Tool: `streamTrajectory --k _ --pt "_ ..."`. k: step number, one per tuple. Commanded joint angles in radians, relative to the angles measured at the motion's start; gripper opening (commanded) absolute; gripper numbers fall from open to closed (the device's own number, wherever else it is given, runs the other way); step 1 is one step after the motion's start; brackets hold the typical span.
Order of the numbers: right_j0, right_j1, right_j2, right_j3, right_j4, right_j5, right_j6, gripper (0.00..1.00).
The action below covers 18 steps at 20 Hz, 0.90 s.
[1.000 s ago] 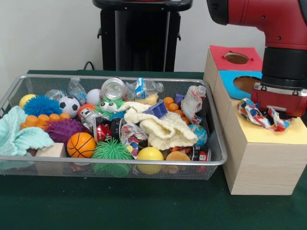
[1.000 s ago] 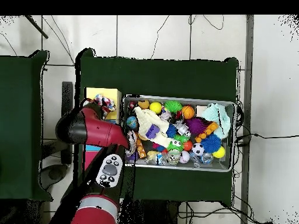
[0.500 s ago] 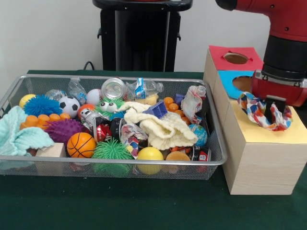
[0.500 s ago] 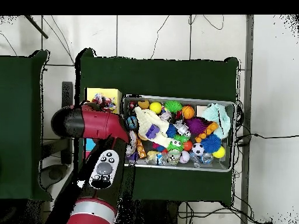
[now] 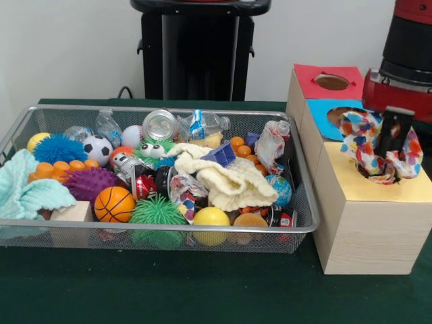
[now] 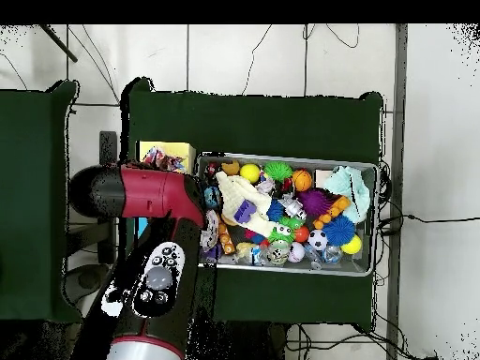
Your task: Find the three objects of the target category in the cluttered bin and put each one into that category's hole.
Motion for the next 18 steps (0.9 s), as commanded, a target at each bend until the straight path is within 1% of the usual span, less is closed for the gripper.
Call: streamTrajectory --k 1,3,7,12,14,18 --pt "-0.009 -0.058 0.052 -0.013 -0.059 0.139 0.046 0.0" --pt "-0.011 -0.064 0.059 -0.008 -0.062 0.13 0.051 0.0" --pt "-0.016 -0.066 0.056 -0.023 -0.073 0.132 0.061 0.0" --pt "-0.017 -0.053 0.05 -0.042 -0.087 0.095 0.073 0.0" --pt "-0.018 -0.039 0.042 -0.06 -0.094 0.078 0.074 0.0" --pt "-0.055 0.017 0.058 -0.114 -0.101 0.062 0.043 0.0"
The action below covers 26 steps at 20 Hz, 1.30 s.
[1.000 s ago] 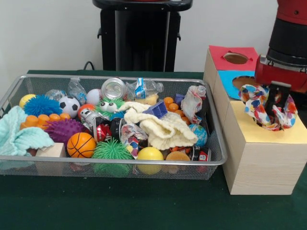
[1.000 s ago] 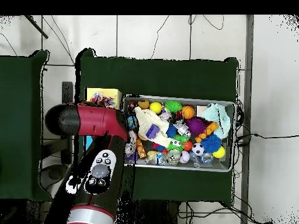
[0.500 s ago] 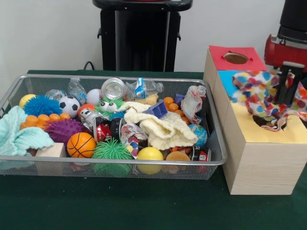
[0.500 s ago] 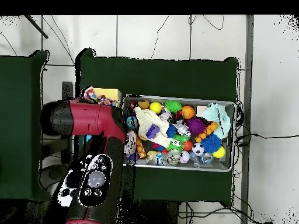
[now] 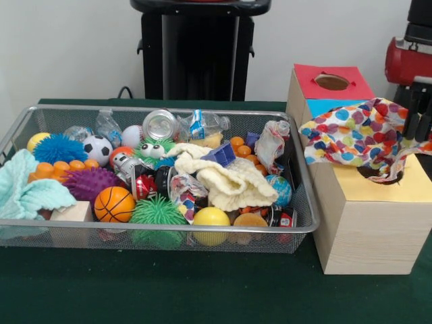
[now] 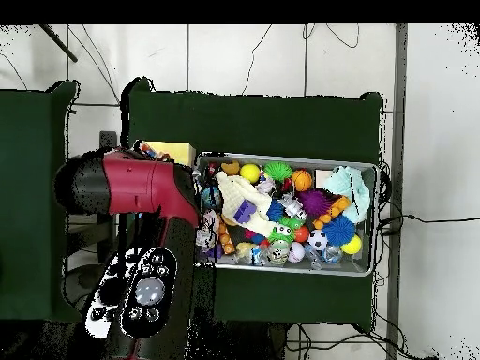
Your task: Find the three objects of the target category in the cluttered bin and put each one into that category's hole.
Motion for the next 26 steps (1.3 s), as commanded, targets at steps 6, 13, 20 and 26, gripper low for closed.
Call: streamTrajectory --k 6,13,20,26 --pt "-0.053 0.11 0.026 -0.129 -0.087 0.133 0.032 0.0" --pt "-0.038 0.08 0.001 -0.143 -0.101 0.212 0.06 0.0" --pt "-0.044 0.075 -0.011 -0.168 -0.121 0.277 0.061 0.0" --pt "-0.053 0.147 0.001 -0.186 -0.139 0.233 0.08 0.0"
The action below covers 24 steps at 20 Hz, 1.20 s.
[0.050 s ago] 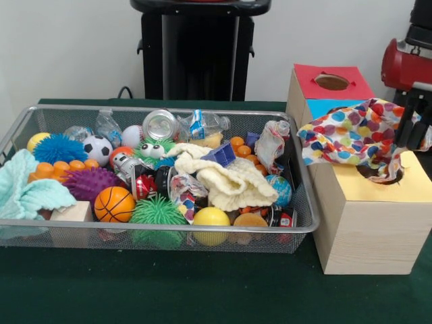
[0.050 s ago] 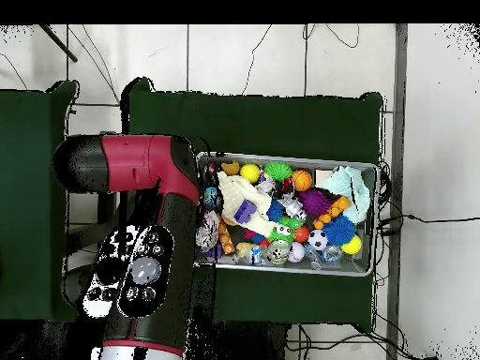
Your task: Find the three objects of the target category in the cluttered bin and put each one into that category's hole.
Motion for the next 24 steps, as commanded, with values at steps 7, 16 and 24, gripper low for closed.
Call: streamTrajectory --k 7,16,24 --pt "-0.036 0.133 0.043 -0.016 -0.038 0.097 0.126 0.0" --pt "-0.042 0.141 0.05 -0.019 -0.012 0.105 0.131 0.0" --pt "-0.056 0.046 0.098 0.032 0.017 0.05 0.096 0.0"
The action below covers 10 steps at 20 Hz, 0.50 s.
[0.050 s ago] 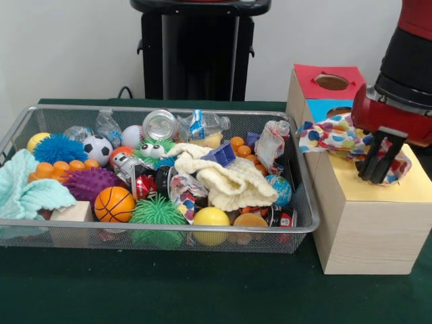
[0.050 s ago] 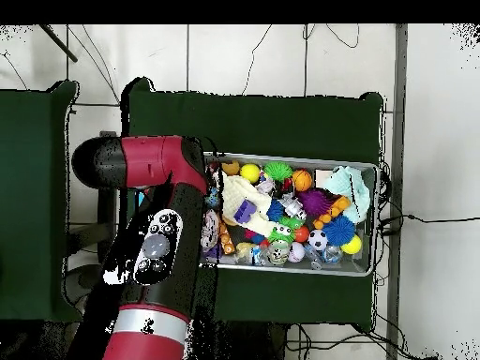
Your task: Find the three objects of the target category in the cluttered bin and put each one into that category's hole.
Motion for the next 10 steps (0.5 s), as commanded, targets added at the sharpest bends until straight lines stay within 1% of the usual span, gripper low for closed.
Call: streamTrajectory --k 1,2,3,7,10 --pt "-0.042 -0.07 0.112 0.071 0.032 0.045 0.097 0.0" --pt "-0.042 -0.082 0.115 0.076 0.036 0.04 0.097 0.0" --pt "-0.038 -0.113 0.116 0.089 0.041 0.044 0.097 0.0" --pt "-0.048 -0.137 0.134 0.107 0.052 0.042 0.088 0.0" --pt "-0.05 -0.139 0.133 0.111 0.046 0.046 0.09 0.0"
